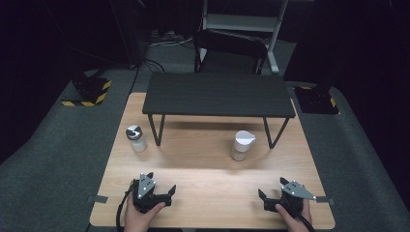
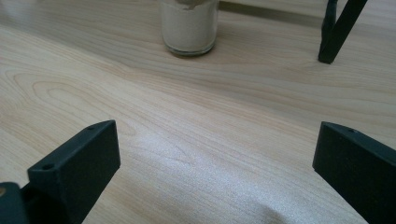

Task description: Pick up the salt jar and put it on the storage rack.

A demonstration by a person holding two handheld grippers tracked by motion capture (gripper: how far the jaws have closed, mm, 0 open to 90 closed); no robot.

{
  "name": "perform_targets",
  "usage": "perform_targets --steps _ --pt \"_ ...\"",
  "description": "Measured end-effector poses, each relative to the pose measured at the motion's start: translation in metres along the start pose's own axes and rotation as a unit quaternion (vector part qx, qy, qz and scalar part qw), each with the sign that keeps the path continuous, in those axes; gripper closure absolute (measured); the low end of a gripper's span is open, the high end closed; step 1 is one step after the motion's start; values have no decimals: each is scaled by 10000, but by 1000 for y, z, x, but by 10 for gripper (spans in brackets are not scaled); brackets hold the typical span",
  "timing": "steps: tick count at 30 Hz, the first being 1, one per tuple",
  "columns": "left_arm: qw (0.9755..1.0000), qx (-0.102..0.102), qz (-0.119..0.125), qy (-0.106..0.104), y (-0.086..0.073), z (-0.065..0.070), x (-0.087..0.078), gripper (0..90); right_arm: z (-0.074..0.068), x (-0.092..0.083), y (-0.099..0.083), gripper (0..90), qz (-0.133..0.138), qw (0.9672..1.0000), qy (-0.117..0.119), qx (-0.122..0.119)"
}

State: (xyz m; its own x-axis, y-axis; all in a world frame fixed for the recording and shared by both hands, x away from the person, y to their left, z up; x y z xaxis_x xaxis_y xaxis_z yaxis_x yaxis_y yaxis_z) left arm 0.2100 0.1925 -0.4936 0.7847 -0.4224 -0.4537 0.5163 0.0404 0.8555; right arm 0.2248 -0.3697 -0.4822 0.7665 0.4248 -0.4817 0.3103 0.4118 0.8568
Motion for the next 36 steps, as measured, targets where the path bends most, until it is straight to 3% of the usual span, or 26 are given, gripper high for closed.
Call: perform_targets --steps 4,8,23,27,36 --pt "9999 108 -48 61 0 4 -1 10 1 0 0 6 7 10000 18 79" --pt "9999 58 -88 127 1 6 0 10 1 -1 -1 7 39 10000 22 65" --pt "9999 29 122 67 -5 7 -3 10 0 -1 -2 7 69 10000 39 19" --pt "9996 -11 256 138 -1 9 -6 9 0 -1 -2 7 67 10000 38 31" --pt "9968 -64 580 542 22 10 -19 8 3 -1 -3 7 100 9998 95 137"
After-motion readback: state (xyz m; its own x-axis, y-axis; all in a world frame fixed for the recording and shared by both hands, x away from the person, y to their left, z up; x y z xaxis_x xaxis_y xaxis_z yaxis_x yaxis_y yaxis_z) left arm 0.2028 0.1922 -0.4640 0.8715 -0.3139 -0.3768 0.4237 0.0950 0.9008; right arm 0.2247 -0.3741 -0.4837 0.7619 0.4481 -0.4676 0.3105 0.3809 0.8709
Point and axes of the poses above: each handheld gripper's, and its own axes: x roughly forward along the jaws, y roughly out of its top, z roughly to its right, the point moved 3 cm from there along x, roughly forward along the jaws, and after that the axes turned 12 degrees about -x, right-handed, at the moved point
